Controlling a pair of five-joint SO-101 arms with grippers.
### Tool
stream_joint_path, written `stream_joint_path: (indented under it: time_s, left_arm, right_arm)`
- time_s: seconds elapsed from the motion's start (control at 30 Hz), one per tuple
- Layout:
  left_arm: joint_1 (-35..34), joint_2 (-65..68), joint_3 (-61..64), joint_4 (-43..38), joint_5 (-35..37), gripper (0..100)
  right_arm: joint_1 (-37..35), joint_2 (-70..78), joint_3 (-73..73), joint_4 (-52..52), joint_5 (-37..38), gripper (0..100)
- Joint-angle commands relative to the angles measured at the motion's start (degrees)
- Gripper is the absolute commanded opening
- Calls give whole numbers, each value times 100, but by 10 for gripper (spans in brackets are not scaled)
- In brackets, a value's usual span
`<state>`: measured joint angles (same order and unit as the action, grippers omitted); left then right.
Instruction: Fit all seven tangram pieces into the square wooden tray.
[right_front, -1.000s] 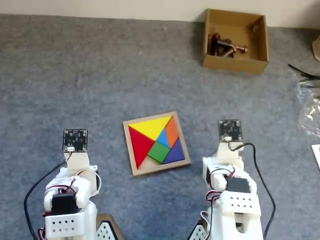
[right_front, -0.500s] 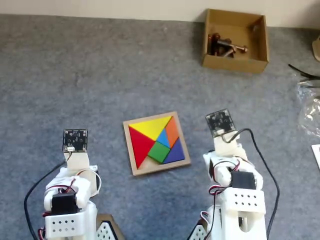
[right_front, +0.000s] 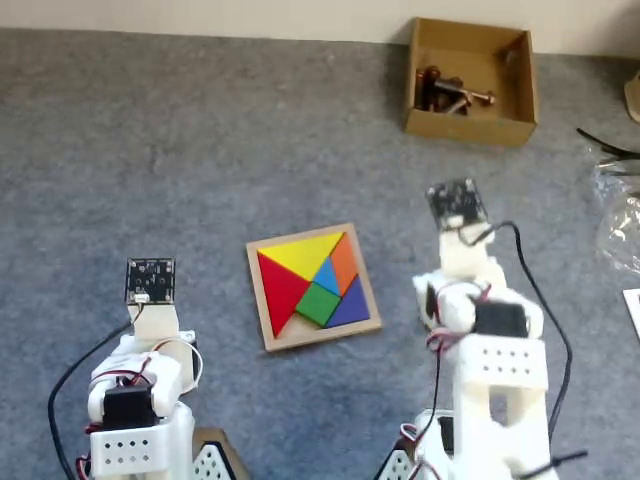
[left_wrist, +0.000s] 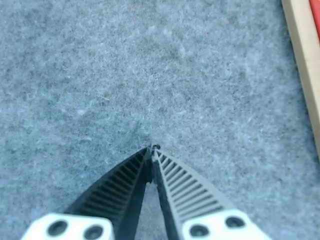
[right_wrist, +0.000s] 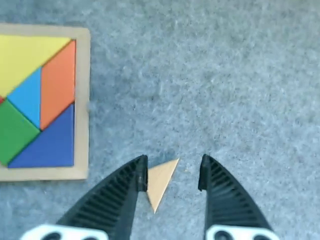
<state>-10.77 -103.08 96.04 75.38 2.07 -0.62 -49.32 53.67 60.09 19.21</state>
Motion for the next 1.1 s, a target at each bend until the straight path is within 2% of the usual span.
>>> stream_joint_path:
  time_s: [0.0,0.3,0.47,0.63,0.77,0.97,1.07]
  left_arm:
    - [-48,40,119,44,9,5]
    - [-48,40,119,44,9,5]
    - [-48,40,119,44,9,5]
    - [-48,40,119,44,9,5]
    - [-48,40,119,44,9,5]
    - [-48,40,119,44,9,5]
    - [-48,40,119,44,9,5]
  right_arm:
    - [-92,629,-892,57,-220,156]
    - [-92,2158,-2141,549,-176,156]
    - [207,2747,-2484,163,-185,152]
    - [725,2826,-2484,-22,-220,156]
    - [769,2659,-2255,-101,-176,156]
    - [215,2457,-1648,-57,809,156]
    - [-4,2431,-1297,-22,1723,156]
